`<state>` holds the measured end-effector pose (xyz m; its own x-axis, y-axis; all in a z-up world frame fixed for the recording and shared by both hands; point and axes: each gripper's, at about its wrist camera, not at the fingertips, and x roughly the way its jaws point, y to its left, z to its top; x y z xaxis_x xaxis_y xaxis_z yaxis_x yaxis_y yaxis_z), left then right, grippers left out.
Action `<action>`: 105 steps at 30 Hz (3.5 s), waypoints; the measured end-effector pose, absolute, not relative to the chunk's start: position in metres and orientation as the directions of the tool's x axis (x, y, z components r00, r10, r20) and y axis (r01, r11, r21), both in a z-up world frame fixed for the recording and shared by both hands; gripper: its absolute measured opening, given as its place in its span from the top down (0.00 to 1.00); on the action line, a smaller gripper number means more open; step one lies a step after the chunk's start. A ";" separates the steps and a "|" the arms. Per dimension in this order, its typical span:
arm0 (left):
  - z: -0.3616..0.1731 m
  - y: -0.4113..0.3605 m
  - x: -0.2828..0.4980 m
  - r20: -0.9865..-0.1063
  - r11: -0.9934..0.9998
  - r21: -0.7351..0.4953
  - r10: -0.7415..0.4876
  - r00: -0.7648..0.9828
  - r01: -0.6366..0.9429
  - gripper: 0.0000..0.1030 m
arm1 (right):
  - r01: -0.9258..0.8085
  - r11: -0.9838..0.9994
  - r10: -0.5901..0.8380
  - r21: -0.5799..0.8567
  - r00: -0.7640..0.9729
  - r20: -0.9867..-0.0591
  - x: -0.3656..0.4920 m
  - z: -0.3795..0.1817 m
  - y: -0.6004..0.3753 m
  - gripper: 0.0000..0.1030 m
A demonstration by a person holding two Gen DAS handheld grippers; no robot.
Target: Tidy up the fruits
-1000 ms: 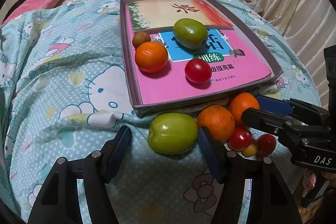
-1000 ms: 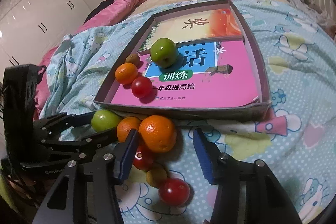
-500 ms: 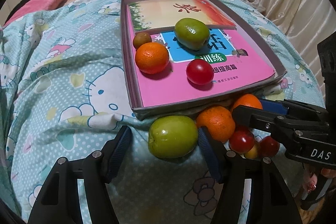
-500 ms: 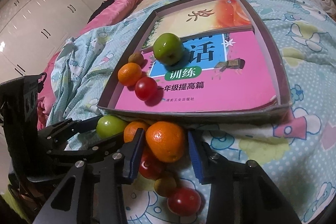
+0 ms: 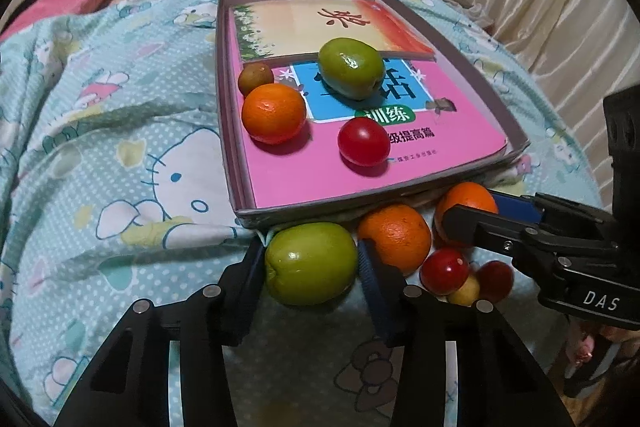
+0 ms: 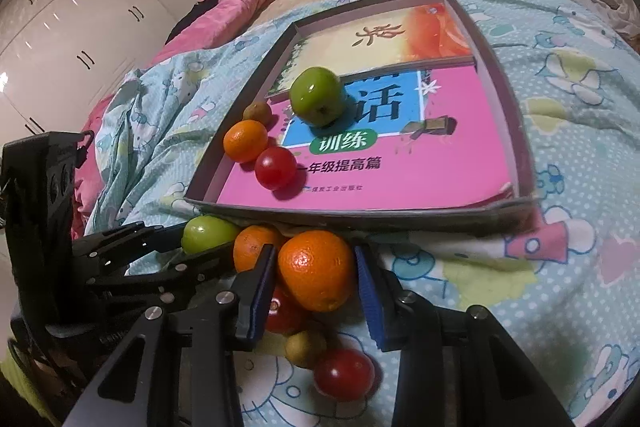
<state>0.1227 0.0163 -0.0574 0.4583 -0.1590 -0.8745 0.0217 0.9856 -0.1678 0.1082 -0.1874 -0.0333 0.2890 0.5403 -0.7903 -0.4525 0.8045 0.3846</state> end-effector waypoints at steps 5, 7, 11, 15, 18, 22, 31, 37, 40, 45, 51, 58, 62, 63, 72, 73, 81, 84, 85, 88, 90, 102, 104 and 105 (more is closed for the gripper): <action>-0.051 0.020 0.118 -0.859 0.979 -0.205 -0.187 0.476 0.014 0.55 | -0.457 0.805 0.545 0.378 0.317 -0.776 0.108 -0.027 -0.192 0.62; -0.046 0.020 0.114 -0.852 0.977 -0.211 -0.193 0.486 0.018 0.55 | -0.463 0.804 0.545 0.373 0.324 -0.773 0.108 -0.025 -0.193 0.62; -0.032 0.023 0.105 -0.825 0.972 -0.236 -0.211 0.525 0.021 0.55 | -0.470 0.802 0.548 0.369 0.333 -0.767 0.107 -0.022 -0.192 0.62; -0.017 0.029 0.099 -0.799 0.975 -0.223 -0.187 0.571 0.007 0.55 | -0.474 0.800 0.552 0.366 0.344 -0.760 0.106 -0.020 -0.192 0.62; -0.012 0.033 0.098 -0.788 0.971 -0.240 -0.195 0.584 0.000 0.55 | -0.480 0.796 0.562 0.370 0.357 -0.746 0.105 -0.015 -0.195 0.62; -0.005 0.034 0.095 -0.774 0.969 -0.246 -0.195 0.602 -0.003 0.55 | -0.502 0.771 0.599 0.391 0.364 -0.713 0.102 -0.008 -0.195 0.68; -0.008 0.032 0.097 -0.776 0.967 -0.255 -0.210 0.594 0.008 0.55 | -0.553 0.788 0.518 0.271 0.358 -0.777 0.093 -0.013 -0.183 0.68; -0.010 0.024 0.098 -0.778 0.974 -0.224 -0.196 0.596 0.029 0.55 | -0.538 0.802 0.485 0.258 0.337 -0.807 0.097 -0.024 -0.182 0.67; -0.009 0.022 0.098 -0.774 0.973 -0.227 -0.204 0.599 0.038 0.55 | -0.511 0.805 0.502 0.302 0.315 -0.805 0.102 -0.029 -0.186 0.66; -0.008 0.017 0.097 -0.768 0.974 -0.218 -0.205 0.607 0.054 0.55 | -0.466 0.808 0.509 0.361 0.244 -0.825 0.108 -0.045 -0.187 0.57; -0.007 0.017 0.097 -0.762 0.975 -0.217 -0.204 0.615 0.055 0.55 | -0.493 0.807 0.493 0.325 0.261 -0.830 0.106 -0.044 -0.182 0.61; 0.004 0.019 0.095 -0.736 0.974 -0.218 -0.202 0.646 0.056 0.55 | -0.509 0.788 0.553 0.346 0.338 -0.762 0.101 -0.017 -0.194 0.62; 0.010 0.020 0.097 -0.721 0.973 -0.224 -0.202 0.663 0.053 0.55 | -0.490 0.775 0.591 0.398 0.343 -0.730 0.105 -0.011 -0.201 0.62; 0.012 0.021 0.097 -0.717 0.973 -0.224 -0.200 0.668 0.051 0.55 | -0.485 0.773 0.597 0.409 0.339 -0.727 0.106 -0.012 -0.202 0.62; 0.011 0.017 0.101 -0.718 0.975 -0.216 -0.196 0.668 0.054 0.55 | -0.515 0.747 0.630 0.421 0.345 -0.696 0.101 -0.001 -0.203 0.62; 0.012 0.017 0.101 -0.714 0.974 -0.217 -0.198 0.672 0.056 0.55 | -0.517 0.745 0.635 0.422 0.354 -0.687 0.101 0.001 -0.204 0.62; 0.023 0.020 0.101 -0.686 0.975 -0.218 -0.189 0.703 0.050 0.54 | -0.527 0.735 0.666 0.426 0.441 -0.602 0.105 0.025 -0.216 0.62; 0.026 0.020 0.103 -0.680 0.977 -0.209 -0.177 0.712 0.043 0.55 | -0.529 0.740 0.662 0.416 0.462 -0.591 0.108 0.029 -0.218 0.62; 0.027 0.021 0.104 -0.676 0.978 -0.206 -0.170 0.717 0.038 0.55 | -0.529 0.742 0.660 0.411 0.468 -0.588 0.108 0.031 -0.219 0.62; 0.028 0.020 0.107 -0.673 0.978 -0.208 -0.165 0.721 0.030 0.55 | -0.520 0.756 0.645 0.397 0.490 -0.586 0.111 0.033 -0.223 0.62; 0.028 0.019 0.108 -0.673 0.980 -0.196 -0.154 0.723 0.025 0.55 | -0.511 0.765 0.637 0.393 0.506 -0.581 0.114 0.035 -0.226 0.62; 0.028 0.021 0.119 -0.675 0.982 -0.190 -0.132 0.726 0.003 0.55 | -0.494 0.784 0.616 0.375 0.547 -0.568 0.125 0.038 -0.228 0.62; 0.024 0.021 0.121 -0.686 0.981 -0.196 -0.141 0.713 0.006 0.54 | -0.489 0.789 0.610 0.372 0.549 -0.572 0.126 0.038 -0.228 0.62; 0.021 0.020 0.122 -0.693 0.980 -0.197 -0.145 0.707 0.008 0.54 | -0.486 0.790 0.609 0.373 0.549 -0.573 0.127 0.037 -0.228 0.62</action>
<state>0.1218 0.0204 0.0210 0.7066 -0.1448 -0.6926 0.0079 0.9804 -0.1968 0.1269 -0.2281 0.0370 0.5490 0.6088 -0.5727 -0.4864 0.7899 0.3734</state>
